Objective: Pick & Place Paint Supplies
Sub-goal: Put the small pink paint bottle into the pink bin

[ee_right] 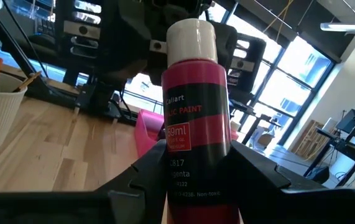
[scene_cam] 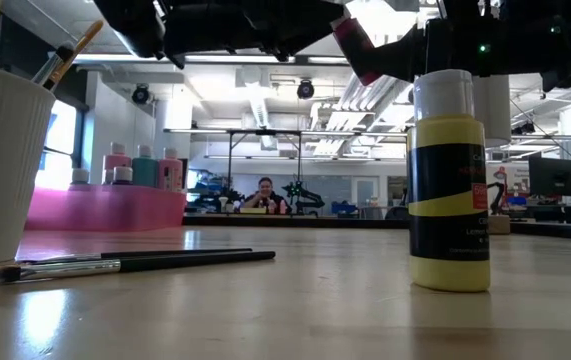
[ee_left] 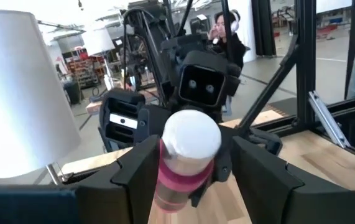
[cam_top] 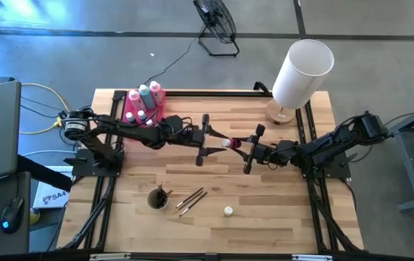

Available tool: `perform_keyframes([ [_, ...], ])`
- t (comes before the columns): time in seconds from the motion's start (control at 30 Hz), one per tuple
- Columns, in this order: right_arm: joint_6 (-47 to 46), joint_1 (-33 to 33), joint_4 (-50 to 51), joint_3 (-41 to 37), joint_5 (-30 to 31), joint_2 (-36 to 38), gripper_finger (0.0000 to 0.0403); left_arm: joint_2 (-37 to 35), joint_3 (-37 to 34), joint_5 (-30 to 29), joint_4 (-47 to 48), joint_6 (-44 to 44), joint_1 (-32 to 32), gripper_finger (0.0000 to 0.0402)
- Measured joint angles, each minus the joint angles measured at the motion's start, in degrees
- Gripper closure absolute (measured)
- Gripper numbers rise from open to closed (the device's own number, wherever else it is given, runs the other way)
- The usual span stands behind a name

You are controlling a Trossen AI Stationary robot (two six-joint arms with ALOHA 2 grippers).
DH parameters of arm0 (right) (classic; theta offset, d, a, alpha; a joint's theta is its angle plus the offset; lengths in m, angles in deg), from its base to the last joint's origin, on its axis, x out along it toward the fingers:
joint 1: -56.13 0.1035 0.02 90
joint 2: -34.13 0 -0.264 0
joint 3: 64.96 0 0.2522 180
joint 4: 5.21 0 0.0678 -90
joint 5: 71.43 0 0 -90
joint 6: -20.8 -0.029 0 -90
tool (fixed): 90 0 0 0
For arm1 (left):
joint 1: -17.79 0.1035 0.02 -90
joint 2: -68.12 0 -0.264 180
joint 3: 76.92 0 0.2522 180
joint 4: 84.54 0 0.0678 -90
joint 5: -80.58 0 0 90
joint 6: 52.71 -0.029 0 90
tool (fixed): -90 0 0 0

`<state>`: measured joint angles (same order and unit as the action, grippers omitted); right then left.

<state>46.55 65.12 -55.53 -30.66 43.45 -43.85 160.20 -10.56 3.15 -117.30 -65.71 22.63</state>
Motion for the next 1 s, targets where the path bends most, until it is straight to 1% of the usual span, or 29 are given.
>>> perform_keyframes([
  [0.37,0.01,0.00,0.04,0.00,-0.07,0.00,0.0260,0.22,0.00,1.83,-1.20,0.16,0.00,0.0209],
  [0.5,0.02,0.00,0.11,0.00,-0.19,0.00,0.0260,2.31,0.20,1.82,-5.00,1.19,-0.43,0.0209],
  [0.57,0.01,0.00,0.11,0.00,-0.07,0.00,0.0260,3.34,1.03,1.87,-4.80,1.00,-0.44,0.0209],
  [0.87,0.01,0.00,0.35,-0.02,0.20,-0.02,0.0260,3.78,1.99,1.95,-4.28,1.28,-0.35,0.0209],
  [1.0,0.01,0.00,0.37,-0.02,0.11,-0.02,0.0260,3.78,1.99,1.91,-4.26,1.28,-0.35,0.0226],
])
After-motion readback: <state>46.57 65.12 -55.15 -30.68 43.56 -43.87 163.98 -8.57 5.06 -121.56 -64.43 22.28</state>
